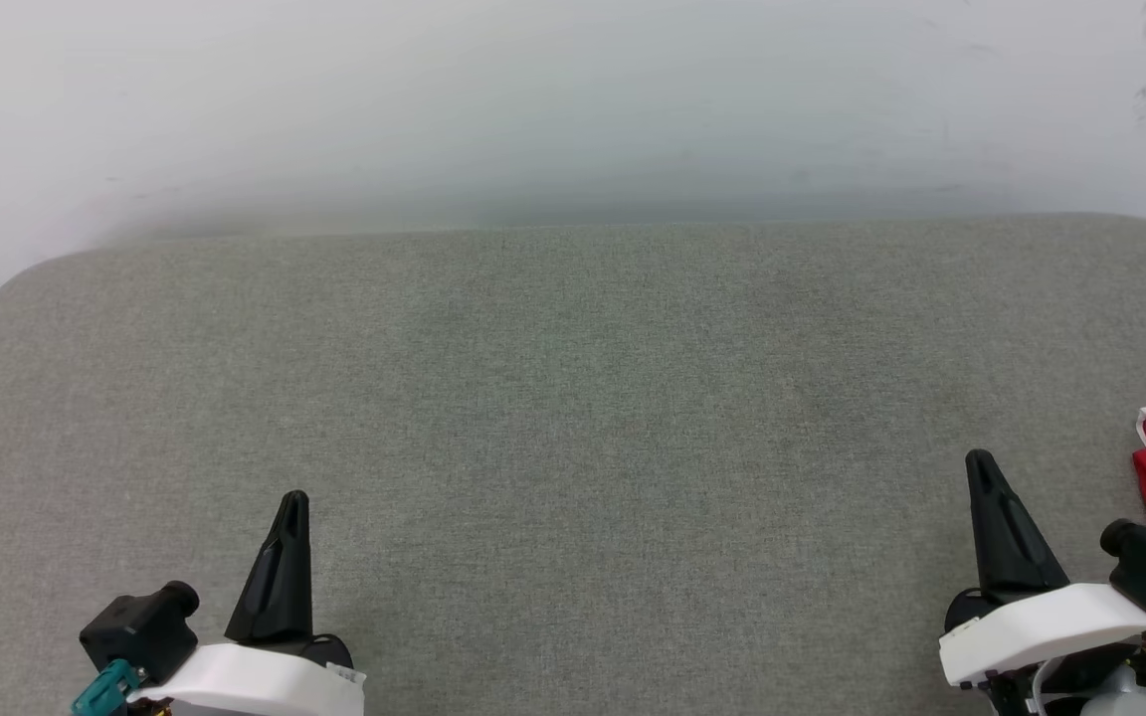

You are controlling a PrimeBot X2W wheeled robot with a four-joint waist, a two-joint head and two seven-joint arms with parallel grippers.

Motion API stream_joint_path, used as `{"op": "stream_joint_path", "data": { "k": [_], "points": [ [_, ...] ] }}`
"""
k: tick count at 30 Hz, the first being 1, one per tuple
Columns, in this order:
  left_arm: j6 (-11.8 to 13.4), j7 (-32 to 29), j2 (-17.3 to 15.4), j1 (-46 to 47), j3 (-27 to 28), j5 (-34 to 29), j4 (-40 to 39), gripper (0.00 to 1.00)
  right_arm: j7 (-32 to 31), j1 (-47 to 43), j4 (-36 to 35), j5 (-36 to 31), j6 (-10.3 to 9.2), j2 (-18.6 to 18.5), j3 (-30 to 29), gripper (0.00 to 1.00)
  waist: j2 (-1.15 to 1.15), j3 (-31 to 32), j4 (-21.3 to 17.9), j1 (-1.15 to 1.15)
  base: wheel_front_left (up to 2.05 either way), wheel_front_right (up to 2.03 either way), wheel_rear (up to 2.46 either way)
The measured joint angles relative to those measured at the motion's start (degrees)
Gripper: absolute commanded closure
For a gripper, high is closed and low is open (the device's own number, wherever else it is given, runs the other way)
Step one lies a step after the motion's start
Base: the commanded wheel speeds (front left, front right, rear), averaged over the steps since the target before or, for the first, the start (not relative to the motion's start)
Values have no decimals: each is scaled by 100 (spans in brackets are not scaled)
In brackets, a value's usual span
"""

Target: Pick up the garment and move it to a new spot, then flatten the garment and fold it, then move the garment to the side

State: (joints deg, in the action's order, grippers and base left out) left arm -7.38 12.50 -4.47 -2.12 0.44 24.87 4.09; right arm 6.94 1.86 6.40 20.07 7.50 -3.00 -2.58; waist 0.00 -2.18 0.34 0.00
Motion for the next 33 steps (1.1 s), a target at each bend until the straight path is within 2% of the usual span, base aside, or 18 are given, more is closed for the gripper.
{"op": "stream_joint_path", "data": {
  "k": [17,33],
  "points": [
    [0,-366,-19,158,34,1606,260,100,-301,44,168,1656,0,-1,-71,100,0,30,-5,0,0,0,0],
    [0,-667,-25,292,110,2835,410,100,-524,122,308,2931,0,-2,-141,100,0,58,-10,0,0,0,0]
  ]
}}
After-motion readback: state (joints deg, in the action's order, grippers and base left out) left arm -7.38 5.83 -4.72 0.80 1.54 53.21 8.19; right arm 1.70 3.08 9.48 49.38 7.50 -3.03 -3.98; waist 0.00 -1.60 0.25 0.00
